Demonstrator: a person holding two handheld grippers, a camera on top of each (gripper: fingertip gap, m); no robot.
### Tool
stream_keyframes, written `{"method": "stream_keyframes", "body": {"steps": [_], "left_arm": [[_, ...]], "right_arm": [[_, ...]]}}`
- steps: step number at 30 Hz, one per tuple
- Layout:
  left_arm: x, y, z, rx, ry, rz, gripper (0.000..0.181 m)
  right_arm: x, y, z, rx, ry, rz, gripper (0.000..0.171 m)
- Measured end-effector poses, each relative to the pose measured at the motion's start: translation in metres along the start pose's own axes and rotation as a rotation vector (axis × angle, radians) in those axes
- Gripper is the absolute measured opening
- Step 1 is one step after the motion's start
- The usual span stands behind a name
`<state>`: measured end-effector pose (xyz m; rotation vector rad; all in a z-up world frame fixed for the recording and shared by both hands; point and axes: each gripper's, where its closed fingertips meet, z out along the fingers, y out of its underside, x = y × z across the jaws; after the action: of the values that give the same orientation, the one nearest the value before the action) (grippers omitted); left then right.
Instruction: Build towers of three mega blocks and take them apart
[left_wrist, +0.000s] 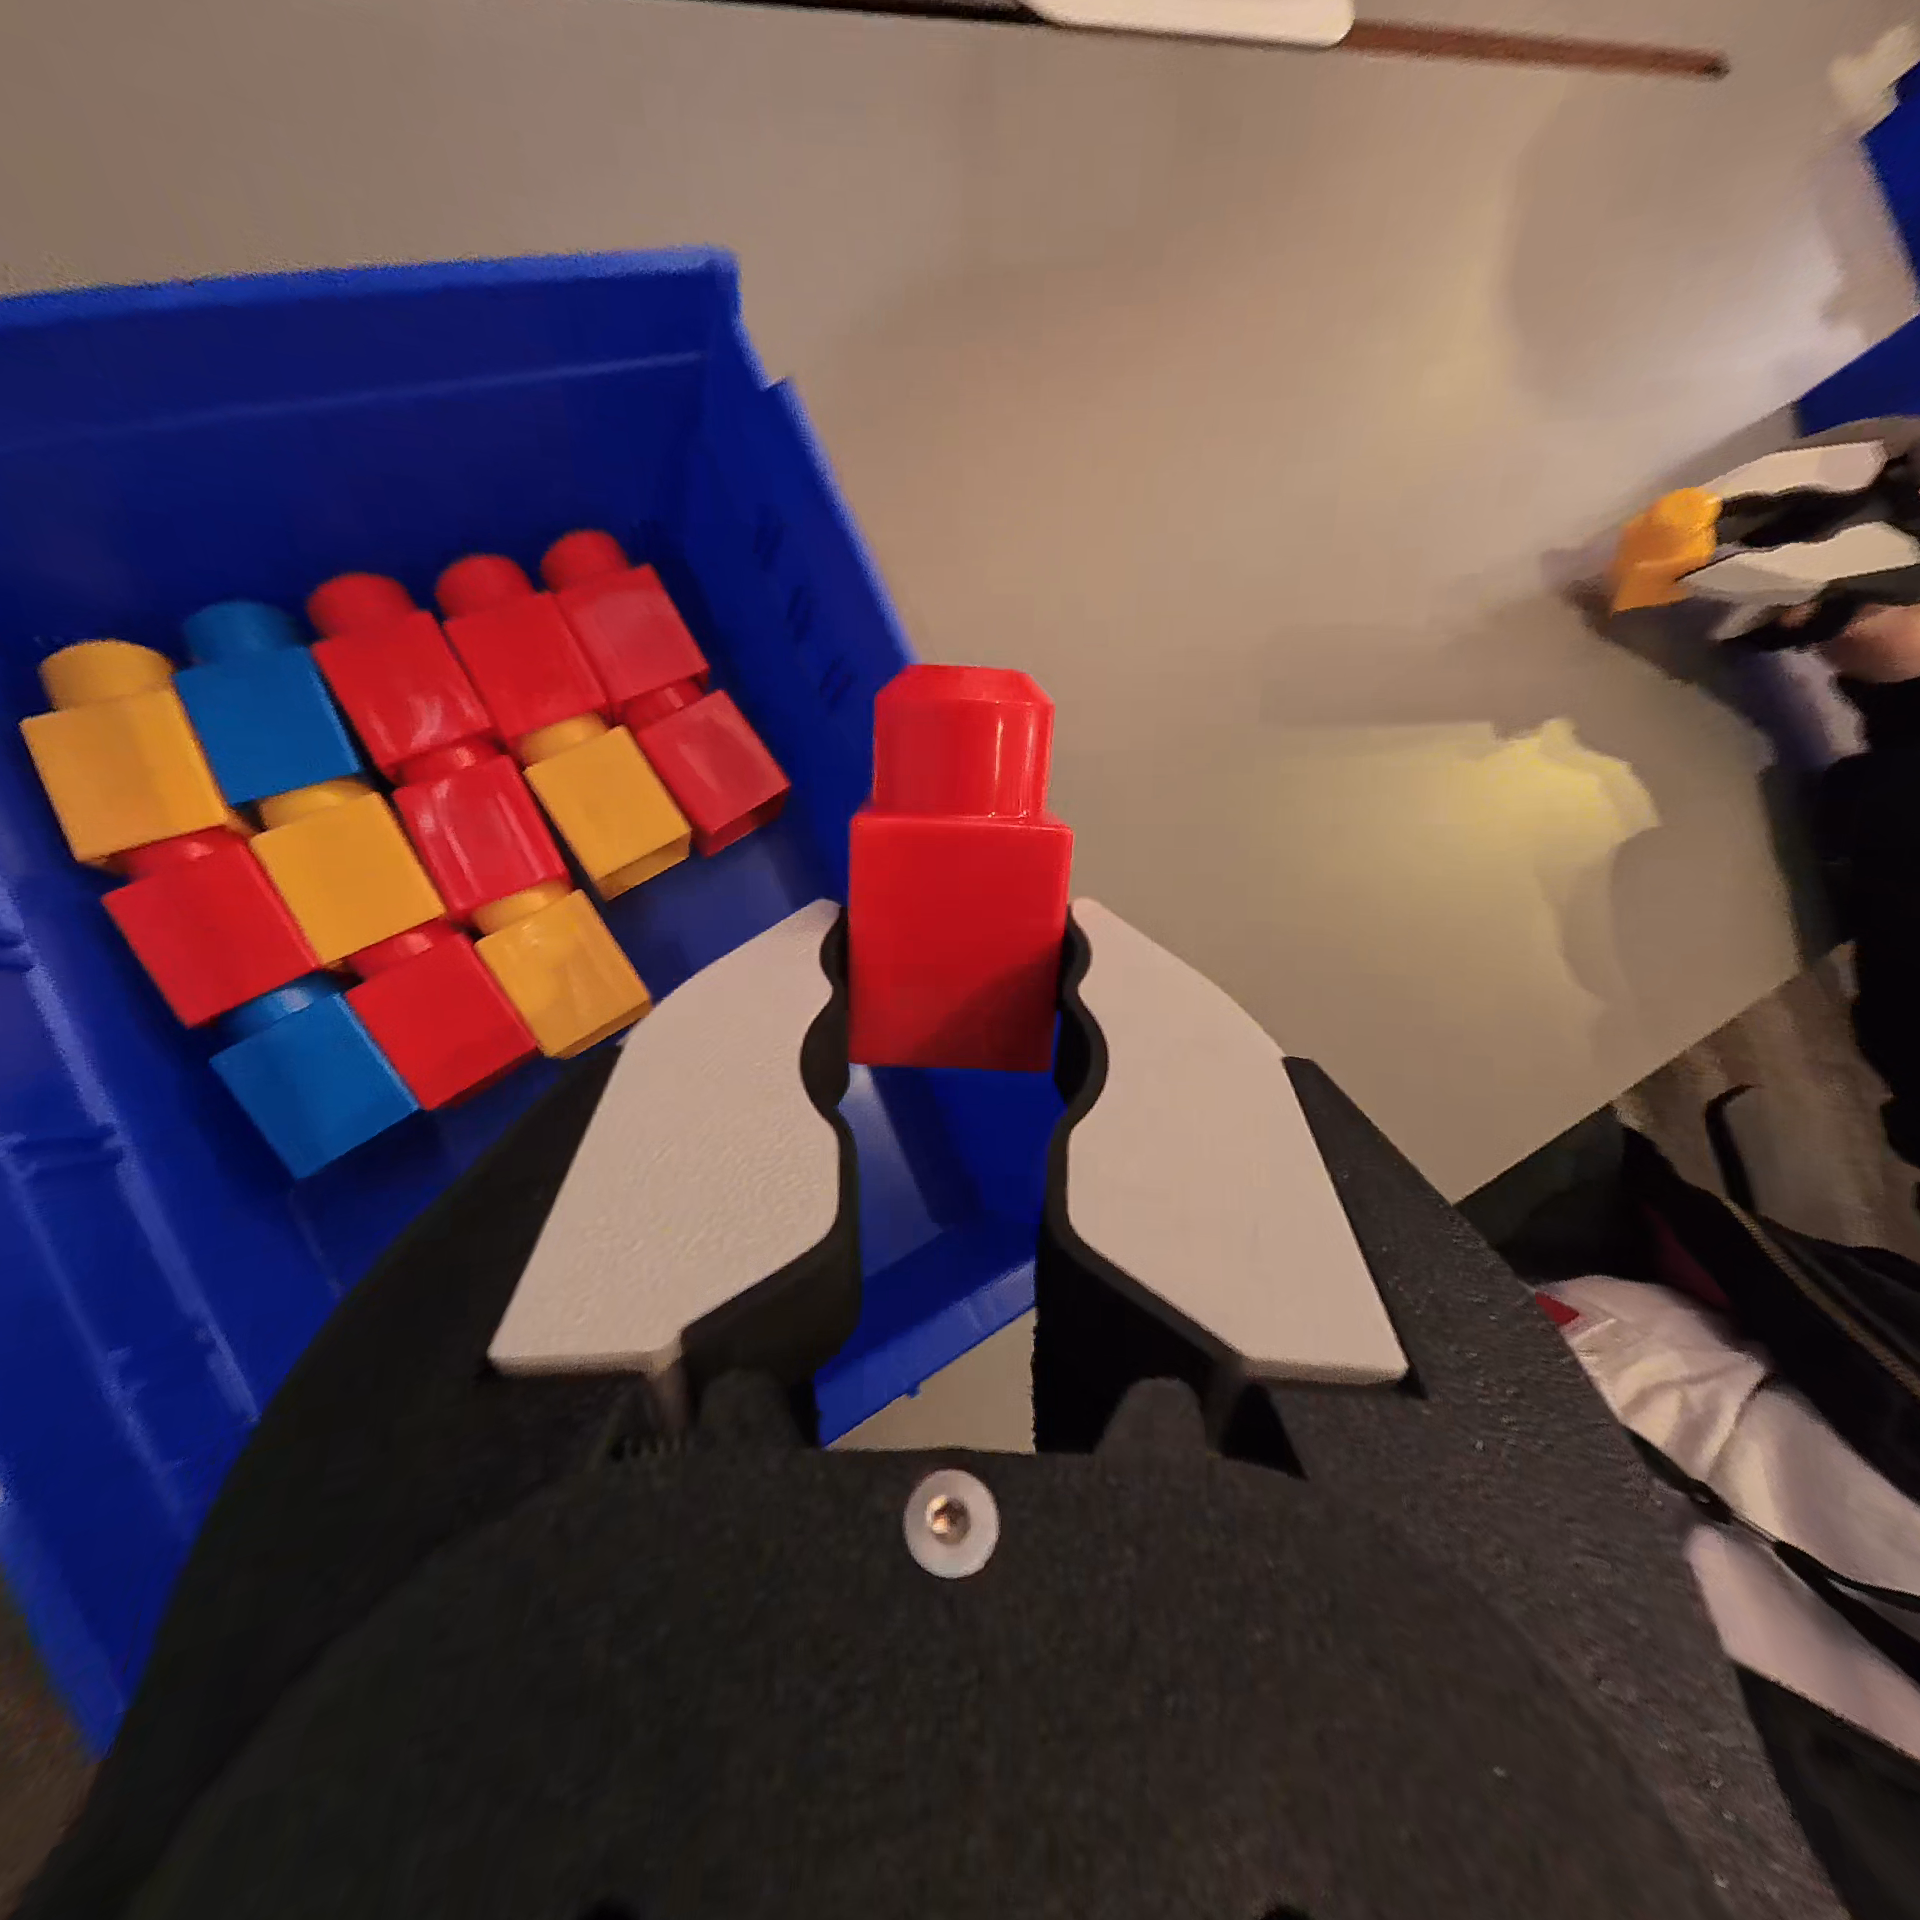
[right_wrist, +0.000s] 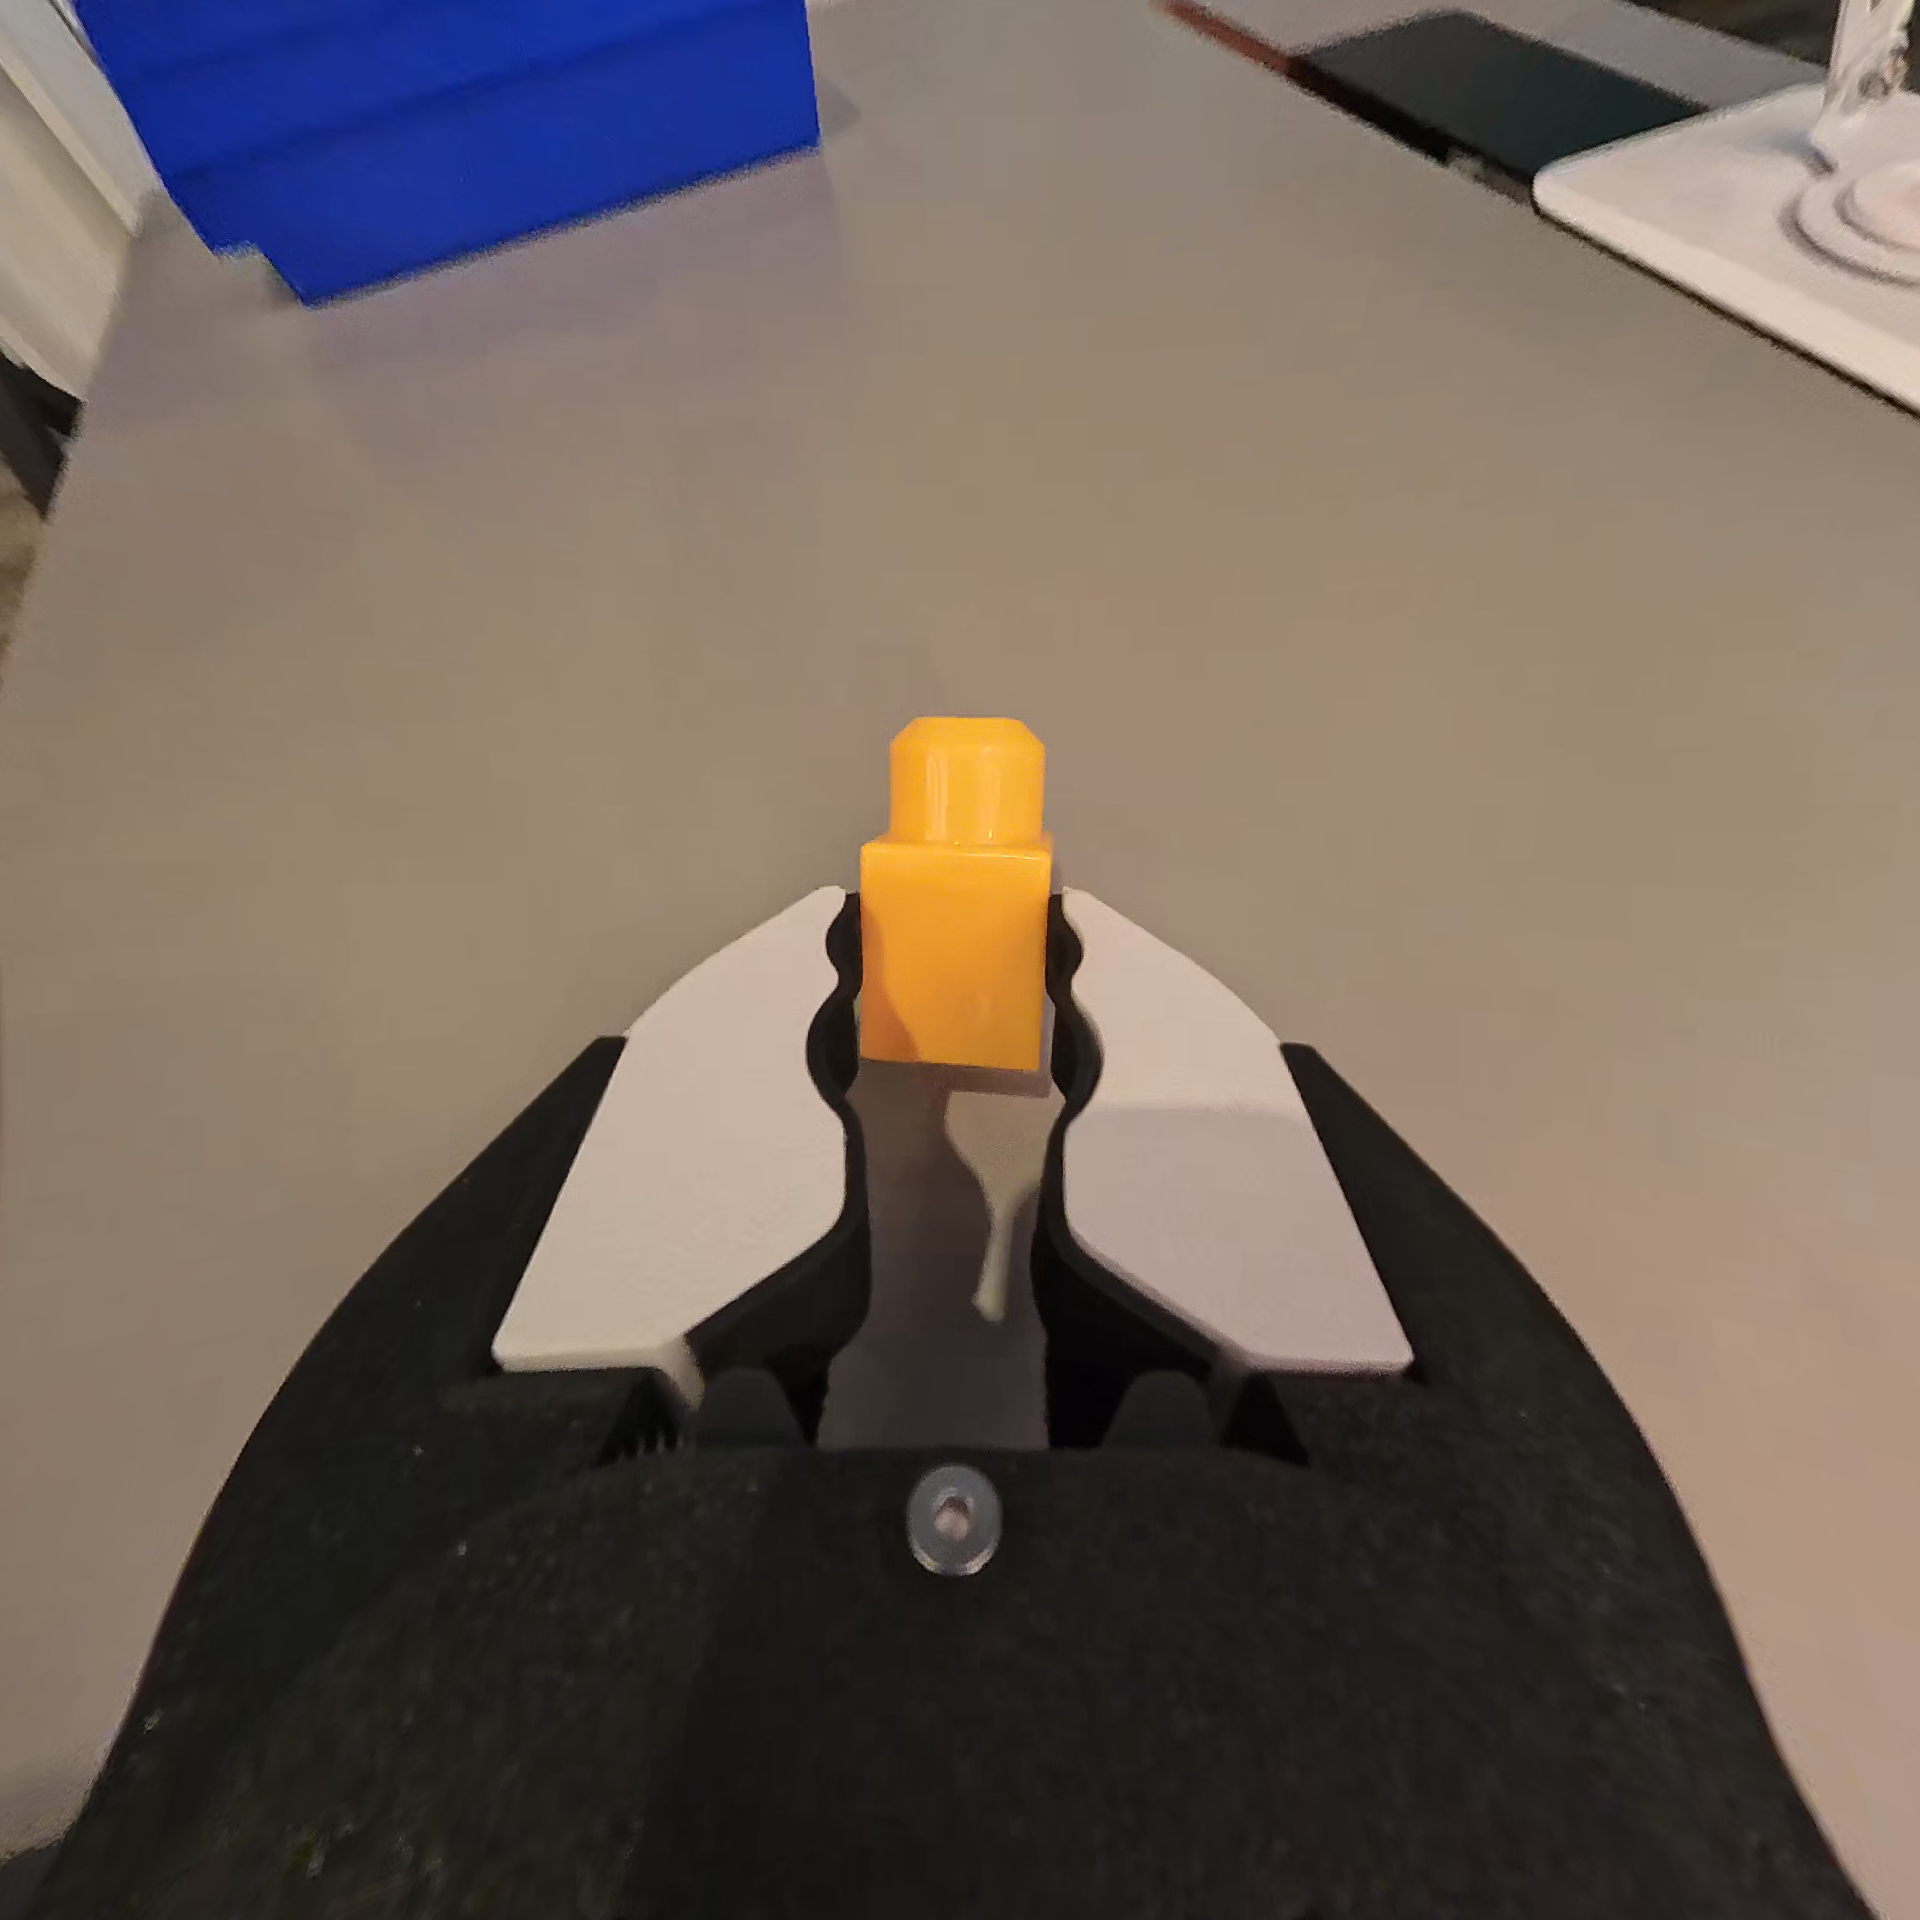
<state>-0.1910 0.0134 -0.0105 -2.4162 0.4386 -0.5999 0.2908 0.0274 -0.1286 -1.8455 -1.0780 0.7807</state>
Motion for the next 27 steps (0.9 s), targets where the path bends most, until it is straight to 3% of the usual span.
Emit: {"method": "stream_keyframes", "body": {"steps": [9,14,21,27], "left_arm": [[0.054,-0.012,0.007,0.033,0.106,0.044,0.037],[0.097,-0.018,0.020,0.044,0.197,0.086,0.036],[0.168,-0.021,0.087,0.004,0.347,0.158,0.036],[0.184,-0.020,0.143,-0.023,0.428,0.099,0.036]], "right_arm": [[-0.002,-0.034,0.049,0.054,-0.108,-0.050,0.033],[-0.005,-0.026,0.065,-0.052,-0.129,-0.095,0.033],[-0.018,-0.032,0.070,-0.032,-0.165,-0.121,0.033],[-0.021,-0.032,0.068,-0.021,-0.177,-0.113,0.033]]}}
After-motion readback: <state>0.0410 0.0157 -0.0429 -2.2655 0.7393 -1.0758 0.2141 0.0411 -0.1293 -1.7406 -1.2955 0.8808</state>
